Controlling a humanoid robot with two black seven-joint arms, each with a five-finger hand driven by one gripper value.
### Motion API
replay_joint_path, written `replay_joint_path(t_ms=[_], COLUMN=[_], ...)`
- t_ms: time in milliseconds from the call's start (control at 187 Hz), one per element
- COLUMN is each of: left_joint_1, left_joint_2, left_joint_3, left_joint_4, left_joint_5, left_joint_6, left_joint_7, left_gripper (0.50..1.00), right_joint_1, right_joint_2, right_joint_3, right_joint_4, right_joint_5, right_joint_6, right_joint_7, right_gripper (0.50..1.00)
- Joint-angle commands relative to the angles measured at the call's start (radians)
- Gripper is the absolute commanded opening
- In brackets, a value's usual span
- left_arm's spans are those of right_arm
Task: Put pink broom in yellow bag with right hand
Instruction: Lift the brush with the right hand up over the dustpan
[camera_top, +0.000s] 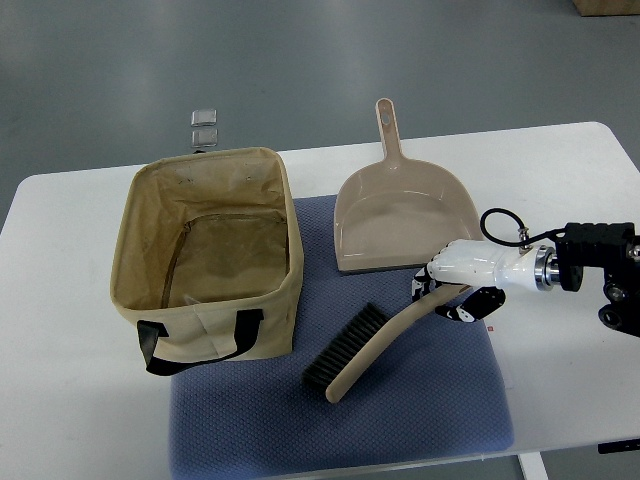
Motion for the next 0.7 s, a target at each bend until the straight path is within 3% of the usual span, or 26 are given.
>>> replay_joint_path(t_ms=[0,353,695], left_joint_1=[0.000,0.000,0.000], left_joint_2=[0.000,0.000,0.000], left_joint_3=[0.000,0.000,0.000], left_joint_4=[0.000,0.000,0.000], left_joint_5=[0.000,0.000,0.000], left_joint_6=[0.000,0.000,0.000], left_joint_7=[0.000,0.000,0.000], left_gripper=[1.000,1.000,1.000], right_joint_1=[0.030,0.133,0.266], right_joint_2=[-0.028,-0.155,-0.247], right_joint_3=[0.015,0.040,0.043], right_joint_4=[0.003,0.032,0.030], right_joint_5=[0.011,0.065,0.153], right_joint_6=[0.002,0.010,0.079], right_joint_7=[0.017,0.066,0.083], right_gripper=[0.500,0.500,0.500])
